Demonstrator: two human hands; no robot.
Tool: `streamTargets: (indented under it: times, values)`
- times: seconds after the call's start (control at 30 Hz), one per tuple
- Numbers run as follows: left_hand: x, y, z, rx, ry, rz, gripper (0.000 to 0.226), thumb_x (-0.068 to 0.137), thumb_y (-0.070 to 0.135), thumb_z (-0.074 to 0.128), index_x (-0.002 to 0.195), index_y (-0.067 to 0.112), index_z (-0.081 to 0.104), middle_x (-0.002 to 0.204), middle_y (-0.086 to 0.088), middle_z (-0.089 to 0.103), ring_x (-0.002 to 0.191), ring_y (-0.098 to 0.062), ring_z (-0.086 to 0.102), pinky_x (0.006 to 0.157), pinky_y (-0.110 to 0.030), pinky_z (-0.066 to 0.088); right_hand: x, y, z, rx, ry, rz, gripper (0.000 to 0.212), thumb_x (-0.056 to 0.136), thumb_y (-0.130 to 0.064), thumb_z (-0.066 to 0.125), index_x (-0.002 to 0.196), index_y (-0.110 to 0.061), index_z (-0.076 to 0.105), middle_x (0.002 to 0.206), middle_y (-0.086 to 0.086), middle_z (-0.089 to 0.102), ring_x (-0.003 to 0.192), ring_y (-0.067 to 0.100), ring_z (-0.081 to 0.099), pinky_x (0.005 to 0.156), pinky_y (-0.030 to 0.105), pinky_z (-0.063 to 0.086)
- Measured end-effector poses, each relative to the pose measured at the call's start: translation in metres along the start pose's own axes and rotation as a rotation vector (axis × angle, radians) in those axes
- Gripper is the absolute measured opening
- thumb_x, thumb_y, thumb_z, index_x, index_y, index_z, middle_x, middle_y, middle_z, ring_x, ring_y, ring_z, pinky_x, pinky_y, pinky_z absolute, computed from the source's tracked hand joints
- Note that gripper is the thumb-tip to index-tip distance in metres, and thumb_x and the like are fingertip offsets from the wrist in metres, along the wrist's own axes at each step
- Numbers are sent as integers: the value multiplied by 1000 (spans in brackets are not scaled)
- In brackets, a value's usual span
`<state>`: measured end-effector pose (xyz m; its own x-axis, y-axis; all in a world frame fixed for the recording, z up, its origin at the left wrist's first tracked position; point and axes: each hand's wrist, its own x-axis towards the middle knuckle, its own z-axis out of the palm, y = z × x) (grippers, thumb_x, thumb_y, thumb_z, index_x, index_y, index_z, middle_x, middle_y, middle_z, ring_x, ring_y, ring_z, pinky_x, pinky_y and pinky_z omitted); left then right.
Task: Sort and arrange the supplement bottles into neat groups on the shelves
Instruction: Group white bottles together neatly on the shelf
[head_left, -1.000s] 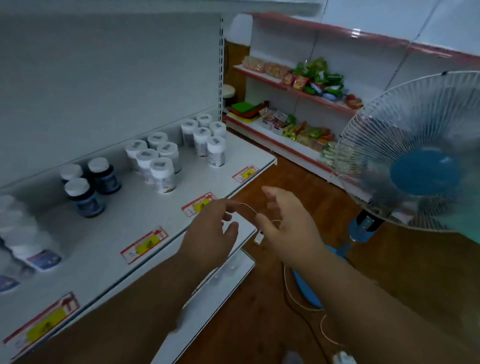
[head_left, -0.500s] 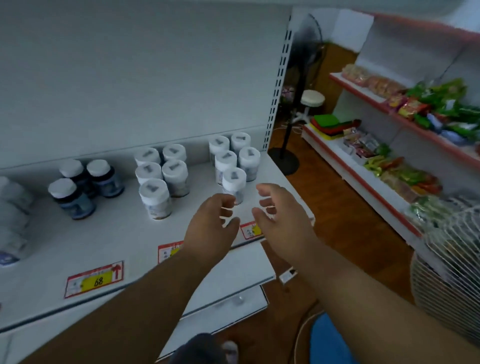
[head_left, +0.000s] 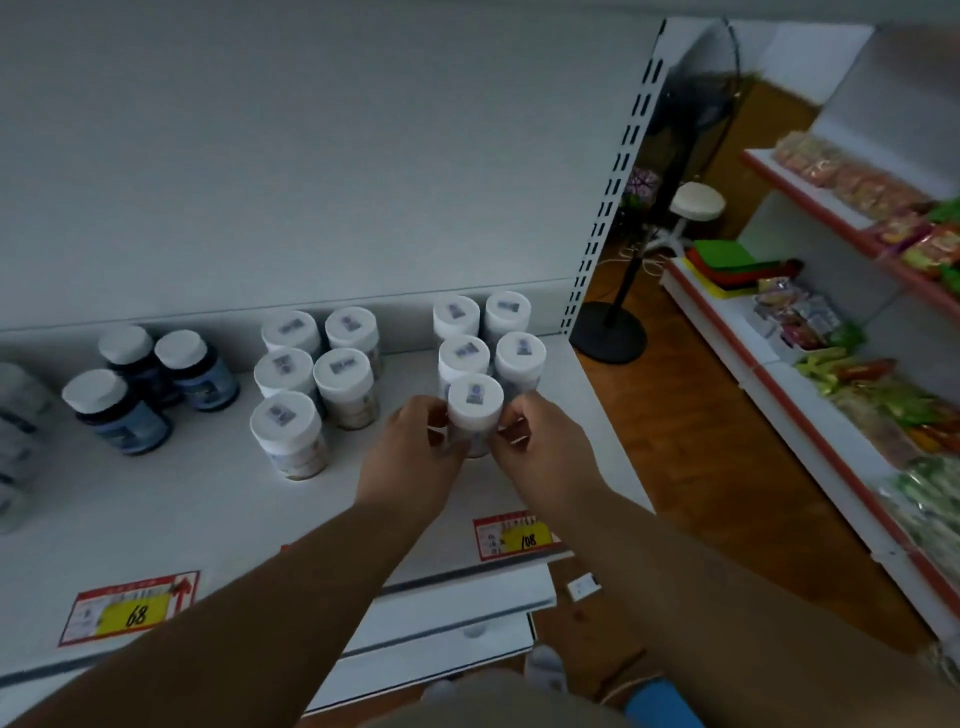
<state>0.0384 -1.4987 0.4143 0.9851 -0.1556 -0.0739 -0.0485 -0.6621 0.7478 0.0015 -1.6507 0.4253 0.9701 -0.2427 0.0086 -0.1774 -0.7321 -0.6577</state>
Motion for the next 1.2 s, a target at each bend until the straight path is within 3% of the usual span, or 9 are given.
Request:
streamTargets:
  times: [0.23,0.37,0.47,0.63,0.8,0.87,0.97,1.07,1.2]
  values:
    - [4,-1,2,-29,47,-60,46,84,23,72,127,26,53,115,8,63,101,-12,61,91,-35,53,18,20,-14,29,22,-128,14,87,-20,65,88,-17,52,82,-3,55,72,12,52,61,21,40]
    - [14,1,-2,-126,-62,-79,70,83,17,73,144,23,40,136,3,55,113,-12,60,101,-40,51,41,33,-22,54,141,-127,36,84,-25,73,109,-16,50,103,2,55,89,15,53,71,12,36]
    - [18,11,1,-116,-101,-36,73,80,22,77,143,28,41,134,10,58,114,-8,60,100,-37,51,62,38,-21,105,37,-146,52,86,-33,71,129,-16,48,120,2,57,103,15,56,82,25,42]
    - [19,18,12,-131,-41,-13,73,78,23,79,140,33,43,131,12,61,110,-7,63,96,-42,54,81,43,-24,108,-12,-161,45,91,-34,66,129,-20,49,124,0,60,107,15,58,84,27,43]
    - [17,18,10,-195,-69,-65,77,81,17,79,146,28,38,132,14,54,114,-7,58,88,-25,50,90,52,-26,119,-55,-188,53,90,-45,64,133,-21,46,124,-5,58,109,12,56,86,29,47]
    - [19,17,6,-358,-37,-174,70,89,13,71,148,27,37,135,12,51,119,-11,56,89,-27,48,92,53,-26,206,-78,-119,59,92,-50,57,140,-19,41,130,-7,55,115,10,53,95,34,48]
    - [40,21,1,-773,115,-346,45,98,15,54,141,27,50,131,6,59,119,-15,58,109,-38,43,101,48,-25,453,-180,13,59,92,-58,42,141,-25,36,130,-12,50,118,8,48,104,36,36]
    - [64,26,0,-886,92,-418,40,101,26,53,140,32,52,123,8,64,111,-12,61,111,-37,42,109,38,-20,687,-251,174,64,97,-58,34,154,-35,18,158,-8,28,143,17,30,119,44,23]
    - [77,38,9,-840,-3,-418,31,101,30,52,128,42,61,116,15,69,115,-13,63,107,-34,45,111,28,-12,717,-219,138,40,106,-35,34,145,-30,35,127,-10,51,121,13,47,101,31,35]
